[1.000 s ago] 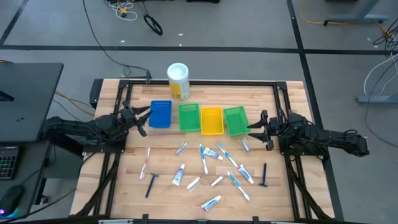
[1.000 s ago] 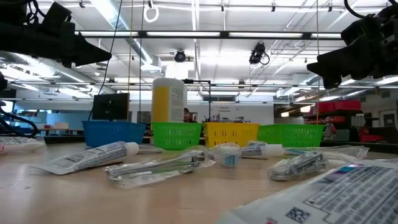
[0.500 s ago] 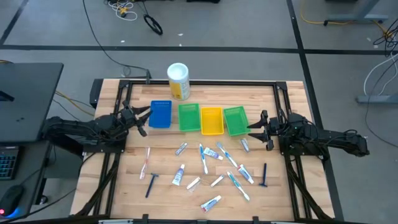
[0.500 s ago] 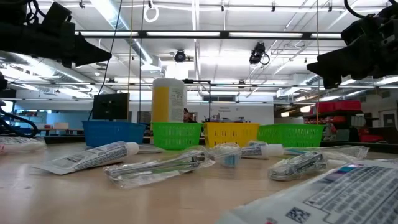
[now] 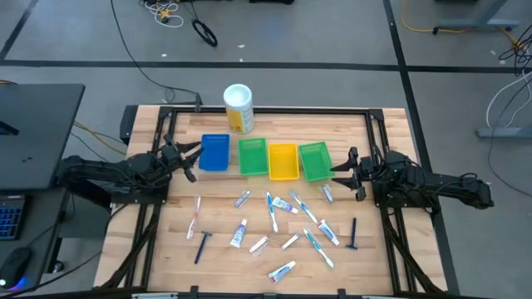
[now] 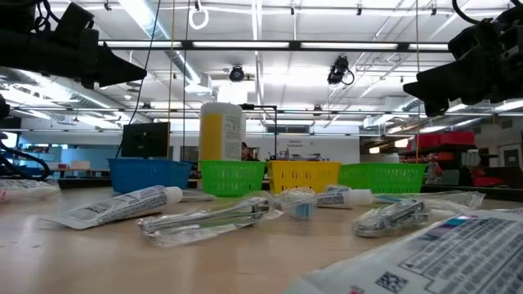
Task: Pick & Place Travel size toiletries
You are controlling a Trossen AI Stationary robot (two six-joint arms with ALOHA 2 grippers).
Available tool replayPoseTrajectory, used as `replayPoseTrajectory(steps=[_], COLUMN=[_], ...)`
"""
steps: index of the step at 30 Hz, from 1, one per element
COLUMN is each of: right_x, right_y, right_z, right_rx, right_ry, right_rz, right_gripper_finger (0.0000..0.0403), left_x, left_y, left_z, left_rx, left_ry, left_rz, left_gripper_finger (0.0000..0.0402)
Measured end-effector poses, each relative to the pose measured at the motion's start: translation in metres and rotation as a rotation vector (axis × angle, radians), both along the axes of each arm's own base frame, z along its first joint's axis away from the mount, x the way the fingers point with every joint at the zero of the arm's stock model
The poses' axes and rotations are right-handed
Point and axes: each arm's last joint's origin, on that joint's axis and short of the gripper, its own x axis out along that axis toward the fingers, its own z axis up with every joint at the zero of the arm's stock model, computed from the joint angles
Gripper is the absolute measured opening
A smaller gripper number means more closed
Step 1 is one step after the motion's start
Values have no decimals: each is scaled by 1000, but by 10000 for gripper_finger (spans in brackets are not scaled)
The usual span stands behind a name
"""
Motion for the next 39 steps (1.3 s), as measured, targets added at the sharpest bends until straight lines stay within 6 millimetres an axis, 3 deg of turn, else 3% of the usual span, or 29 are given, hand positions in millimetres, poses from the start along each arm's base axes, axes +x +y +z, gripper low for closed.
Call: replayPoseTrajectory(steps=[34, 39], right_x=[0, 0], right_y=[-2, -1], right_z=[1, 6], right_rx=[-5, 133], right_ry=[-12, -55], right_rz=[-56, -27], right_gripper_finger=[171, 171], left_x=[0, 0], left_y=[0, -1], left_z=[0, 1], left_rx=[0, -60], left_ry=[0, -52], left_rz=[0, -31], left_gripper_finger=[114, 114])
